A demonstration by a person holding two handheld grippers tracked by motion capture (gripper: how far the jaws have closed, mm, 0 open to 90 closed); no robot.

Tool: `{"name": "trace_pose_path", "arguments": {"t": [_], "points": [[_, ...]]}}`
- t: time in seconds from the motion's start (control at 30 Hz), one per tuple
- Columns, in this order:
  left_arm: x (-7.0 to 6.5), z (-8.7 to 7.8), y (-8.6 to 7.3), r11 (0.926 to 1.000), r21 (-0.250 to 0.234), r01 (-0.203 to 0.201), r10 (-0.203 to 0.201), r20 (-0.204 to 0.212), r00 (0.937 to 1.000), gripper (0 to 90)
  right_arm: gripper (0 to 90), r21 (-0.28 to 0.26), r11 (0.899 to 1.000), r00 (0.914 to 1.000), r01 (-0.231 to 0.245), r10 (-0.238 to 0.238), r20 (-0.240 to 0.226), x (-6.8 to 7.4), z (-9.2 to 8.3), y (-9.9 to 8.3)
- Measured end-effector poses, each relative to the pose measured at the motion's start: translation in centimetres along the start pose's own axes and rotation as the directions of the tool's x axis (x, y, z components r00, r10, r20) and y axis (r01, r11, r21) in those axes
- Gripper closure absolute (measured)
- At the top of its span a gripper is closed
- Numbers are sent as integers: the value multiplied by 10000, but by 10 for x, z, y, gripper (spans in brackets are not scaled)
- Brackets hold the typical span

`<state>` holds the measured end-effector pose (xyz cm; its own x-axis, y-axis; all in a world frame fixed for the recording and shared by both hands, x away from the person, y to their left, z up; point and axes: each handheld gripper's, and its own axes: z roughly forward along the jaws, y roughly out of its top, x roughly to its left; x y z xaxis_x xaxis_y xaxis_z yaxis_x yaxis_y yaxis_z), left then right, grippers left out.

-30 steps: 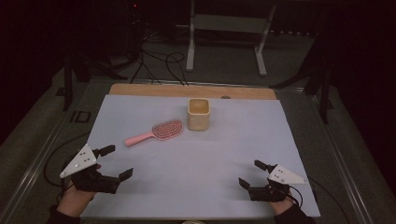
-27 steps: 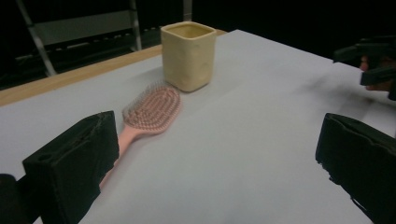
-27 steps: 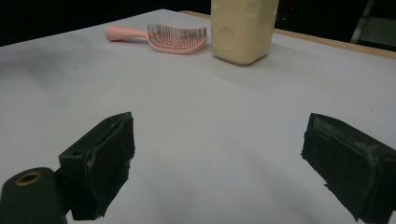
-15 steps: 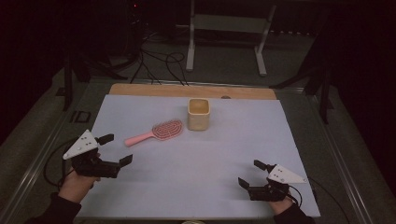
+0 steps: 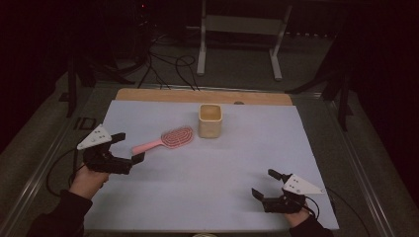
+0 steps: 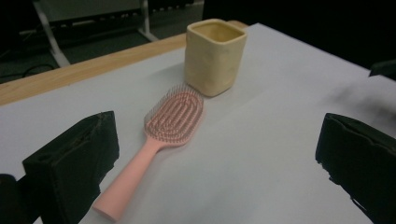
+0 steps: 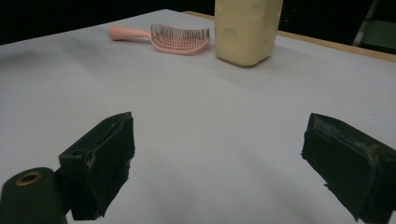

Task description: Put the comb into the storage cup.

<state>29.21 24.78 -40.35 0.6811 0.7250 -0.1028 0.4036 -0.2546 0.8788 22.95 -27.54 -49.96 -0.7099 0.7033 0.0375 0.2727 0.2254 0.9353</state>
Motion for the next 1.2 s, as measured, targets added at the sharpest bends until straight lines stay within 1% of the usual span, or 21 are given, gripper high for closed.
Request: {"name": "trace_pose_path", "arguments": {"t": [0.1,0.17,0.2,0.3,0.43,0.53,0.6,0.67,0.73,0.77,0.9,0.93,0.97,1.0,1.03,1.07,1.1,1.13,1.17,1.2], "points": [[2,7,1,9999,171,-16,18,-88,10000,3,91,-10,10000,10000,24,-24,-9,0,0,0],[3,8,1,9998,172,-49,51,-79,10000,3,91,1,10000,10000,42,-42,-2,0,0,0],[4,12,2,9997,220,42,-39,-164,9999,3,91,23,10000,10000,15,-15,-32,0,1,0],[7,15,2,9996,287,-21,29,-266,9996,3,91,-13,10000,10000,51,-52,-28,1,0,0],[14,22,4,9992,400,23,-5,-447,9990,3,91,20,10000,10000,25,-25,-52,1,1,0],[18,25,5,9989,461,30,-7,-503,9987,4,91,-4,10000,10000,-6,6,-47,1,1,0],[20,26,5,9991,431,13,13,-618,9981,27,91,14,10000,10000,-22,22,-89,0,1,0],[23,29,6,9990,444,-44,76,-731,9973,33,91,-5,10000,10000,12,-13,-64,1,1,0],[25,31,5,9991,399,-118,154,-913,9957,46,91,-10,10000,10000,-28,28,-73,1,1,0],[26,32,5,9991,361,-202,240,-1093,9937,47,91,9,10000,9999,-21,21,-101,0,1,0],[30,35,4,9990,403,-198,244,-1173,9928,111,91,2,10000,10000,12,-12,-94,1,1,0],[33,38,3,9987,438,-246,301,-1294,9911,141,91,9,10000,9999,-36,37,-140,0,2,0],[33,38,3,9987,438,-246,301,-1294,9911,156,91,9,10000,9999,-36,37,-140,0,2,0],[35,40,2,9982,523,-295,366,-1413,9893,161,91,20,10000,9999,-9,9,-119,1,2,0],[36,41,2,9981,526,-331,404,-1442,9887,178,91,0,10000,9999,-12,12,-119,1,2,0],[37,42,1,9983,499,-304,374,-1469,9884,206,91,-14,10000,9999,-5,5,-114,1,2,0],[38,43,1,9981,515,-325,403,-1587,9865,214,91,-20,10000,9999,-27,26,-112,0,2,1],[39,43,1,9981,530,-318,398,-1589,9865,238,91,-34,10000,9999,-25,24,-126,0,2,1],[40,45,0,9979,570,-314,407,-1700,9846,243,91,-22,10000,9999,-22,22,-131,1,2,1],[41,46,-1,9980,571,-275,370,-1726,9843,244,91,-17,10000,9999,51,-51,-162,1,2,1]]}}
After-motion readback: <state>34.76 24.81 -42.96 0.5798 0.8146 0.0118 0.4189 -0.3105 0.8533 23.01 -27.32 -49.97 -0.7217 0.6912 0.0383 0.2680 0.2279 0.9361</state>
